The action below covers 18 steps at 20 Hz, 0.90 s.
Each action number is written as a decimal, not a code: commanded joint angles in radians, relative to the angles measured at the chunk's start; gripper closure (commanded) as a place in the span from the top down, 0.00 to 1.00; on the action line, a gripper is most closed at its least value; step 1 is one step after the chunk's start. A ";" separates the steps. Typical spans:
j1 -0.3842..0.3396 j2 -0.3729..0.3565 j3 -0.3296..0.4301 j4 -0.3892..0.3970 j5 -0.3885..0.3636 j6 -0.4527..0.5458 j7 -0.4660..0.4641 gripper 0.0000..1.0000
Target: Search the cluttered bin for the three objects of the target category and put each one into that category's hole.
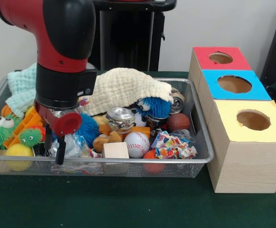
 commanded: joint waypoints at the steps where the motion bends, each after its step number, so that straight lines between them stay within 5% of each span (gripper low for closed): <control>1: 0.019 -0.113 0.047 0.114 -0.027 0.095 0.103 1.00; 9: 0.035 -0.176 0.037 0.184 -0.023 0.100 0.116 1.00; 18: 0.047 -0.125 0.047 0.191 -0.027 0.050 0.124 1.00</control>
